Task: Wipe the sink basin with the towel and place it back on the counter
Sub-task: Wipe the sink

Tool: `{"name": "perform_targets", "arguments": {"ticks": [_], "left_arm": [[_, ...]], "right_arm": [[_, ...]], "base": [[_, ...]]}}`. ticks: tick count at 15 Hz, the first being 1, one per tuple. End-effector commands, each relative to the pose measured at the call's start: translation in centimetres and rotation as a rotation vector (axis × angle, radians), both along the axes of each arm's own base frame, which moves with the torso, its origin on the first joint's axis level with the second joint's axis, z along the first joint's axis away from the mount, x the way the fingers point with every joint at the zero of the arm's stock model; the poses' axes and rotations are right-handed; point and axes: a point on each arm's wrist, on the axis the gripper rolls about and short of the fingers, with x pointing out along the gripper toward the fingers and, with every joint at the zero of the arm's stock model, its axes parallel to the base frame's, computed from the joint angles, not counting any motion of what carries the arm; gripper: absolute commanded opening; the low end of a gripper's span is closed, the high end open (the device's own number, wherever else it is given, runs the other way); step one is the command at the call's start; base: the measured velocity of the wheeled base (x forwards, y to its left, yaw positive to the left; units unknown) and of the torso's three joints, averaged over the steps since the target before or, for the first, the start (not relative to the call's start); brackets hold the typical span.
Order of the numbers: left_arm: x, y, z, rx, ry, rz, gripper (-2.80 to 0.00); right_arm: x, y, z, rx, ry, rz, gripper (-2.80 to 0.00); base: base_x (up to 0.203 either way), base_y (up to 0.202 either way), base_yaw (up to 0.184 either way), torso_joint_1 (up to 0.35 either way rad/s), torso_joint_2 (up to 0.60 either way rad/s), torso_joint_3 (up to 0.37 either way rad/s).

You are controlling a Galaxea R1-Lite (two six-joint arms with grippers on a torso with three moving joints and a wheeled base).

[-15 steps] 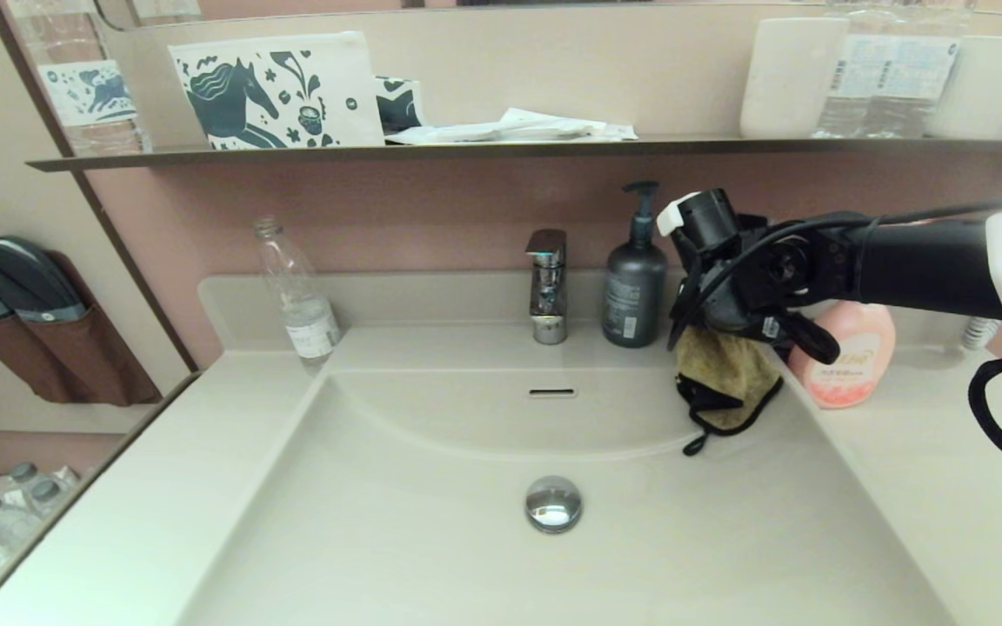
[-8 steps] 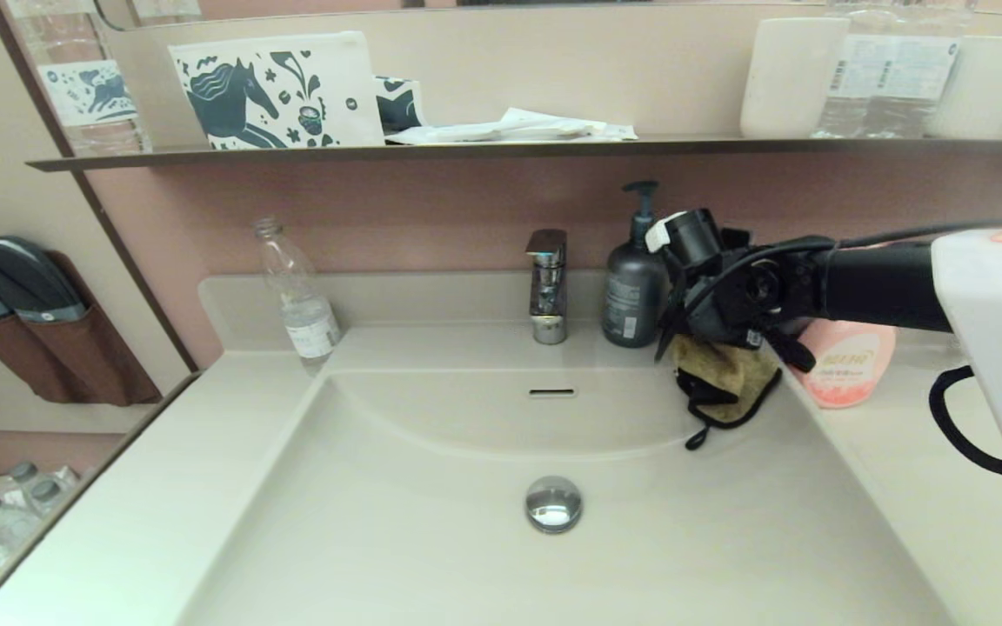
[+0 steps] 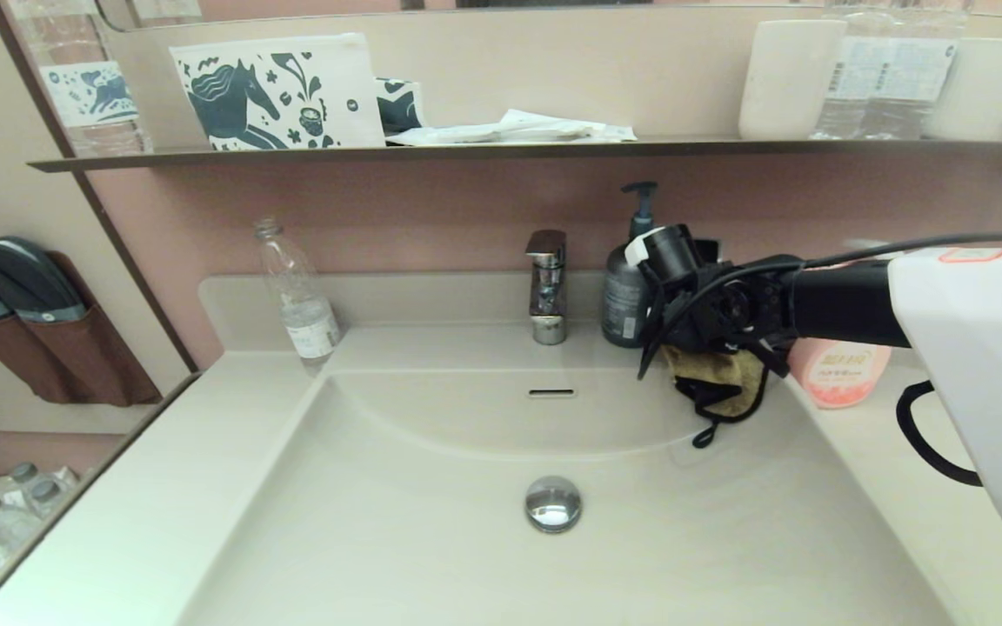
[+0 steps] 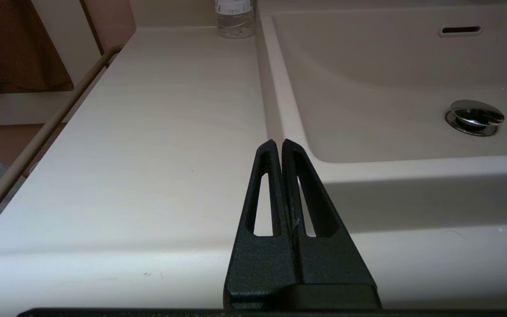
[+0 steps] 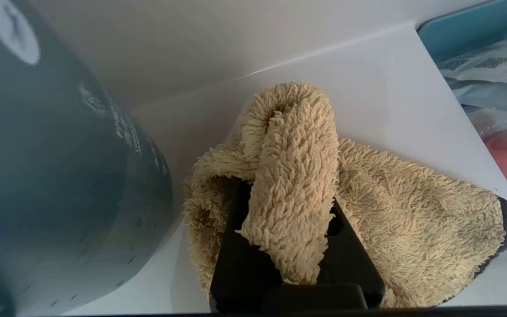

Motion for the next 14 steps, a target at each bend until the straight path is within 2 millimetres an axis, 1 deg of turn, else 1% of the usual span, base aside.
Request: {"name": "perform_targets", "arguments": {"ticks": [1, 3, 9, 12, 14], "left_arm": [[0.0, 0.0, 0.0, 0.0, 0.001, 0.0, -2.8], [0.0, 0.0, 0.0, 0.0, 0.001, 0.0, -2.8], [0.0, 0.0, 0.0, 0.0, 0.001, 0.0, -2.8], [0.0, 0.0, 0.0, 0.0, 0.001, 0.0, -2.8], [0.0, 0.0, 0.0, 0.0, 0.001, 0.0, -2.8]], "right_arm": [[0.2, -0.5, -0.5, -0.018, 0.023, -0.015, -2.8], [0.2, -1.3, -0.2, -0.026, 0.036, -0.034, -2.8], [0.9, -5.1, 0.6, -0.04, 0.042, -0.125, -2.8], [1.2, -6.2, 0.9, -0.043, 0.041, -0.145, -2.8], [1.1, -6.3, 1.0, -0.041, 0.039, -0.148, -2.8]], "base": [[0.0, 0.0, 0.0, 0.0, 0.0, 0.0], [0.0, 0.0, 0.0, 0.0, 0.0, 0.0], [0.0, 0.0, 0.0, 0.0, 0.0, 0.0], [0.0, 0.0, 0.0, 0.0, 0.0, 0.0], [0.0, 0.0, 0.0, 0.0, 0.0, 0.0]]}}
